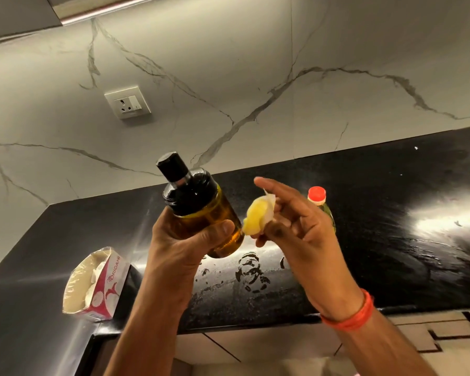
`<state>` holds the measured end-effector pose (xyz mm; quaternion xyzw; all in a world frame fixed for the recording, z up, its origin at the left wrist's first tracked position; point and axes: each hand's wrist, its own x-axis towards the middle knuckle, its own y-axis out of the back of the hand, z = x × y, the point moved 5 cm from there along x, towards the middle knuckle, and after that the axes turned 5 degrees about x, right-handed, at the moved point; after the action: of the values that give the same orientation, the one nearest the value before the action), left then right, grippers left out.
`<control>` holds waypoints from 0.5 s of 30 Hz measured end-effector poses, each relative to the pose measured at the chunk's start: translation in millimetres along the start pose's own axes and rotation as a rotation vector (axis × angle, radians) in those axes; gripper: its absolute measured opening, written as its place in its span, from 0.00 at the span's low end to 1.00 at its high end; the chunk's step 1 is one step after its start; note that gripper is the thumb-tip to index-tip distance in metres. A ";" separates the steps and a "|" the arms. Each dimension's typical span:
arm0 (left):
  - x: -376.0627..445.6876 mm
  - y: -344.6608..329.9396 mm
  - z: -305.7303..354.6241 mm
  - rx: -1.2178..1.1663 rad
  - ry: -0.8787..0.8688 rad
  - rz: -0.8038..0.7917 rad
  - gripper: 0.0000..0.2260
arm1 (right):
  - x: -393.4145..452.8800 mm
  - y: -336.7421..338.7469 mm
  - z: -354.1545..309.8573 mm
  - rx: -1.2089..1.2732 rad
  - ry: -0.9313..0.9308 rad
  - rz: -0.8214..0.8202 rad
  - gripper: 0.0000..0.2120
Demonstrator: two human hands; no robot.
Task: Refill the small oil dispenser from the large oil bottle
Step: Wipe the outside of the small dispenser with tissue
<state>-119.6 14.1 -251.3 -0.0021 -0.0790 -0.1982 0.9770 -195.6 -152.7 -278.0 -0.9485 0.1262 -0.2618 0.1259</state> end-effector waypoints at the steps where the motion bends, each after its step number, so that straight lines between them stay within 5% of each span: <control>1: -0.1 -1.8 -0.1 0.007 -0.003 -0.005 0.45 | 3.3 -3.7 -4.3 -0.076 0.041 -0.014 0.21; 9: -4.6 -10.7 -2.4 0.010 0.010 -0.014 0.47 | 16.1 -12.1 -15.8 -0.377 0.125 0.167 0.10; 15: -5.8 -3.9 -2.6 0.008 0.023 0.030 0.45 | 2.9 -15.5 -15.2 -0.399 0.197 -0.027 0.12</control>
<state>-126.0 12.6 -254.9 0.0031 -0.0684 -0.1833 0.9807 -198.5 -141.7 -259.2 -0.9260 0.1747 -0.3246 -0.0809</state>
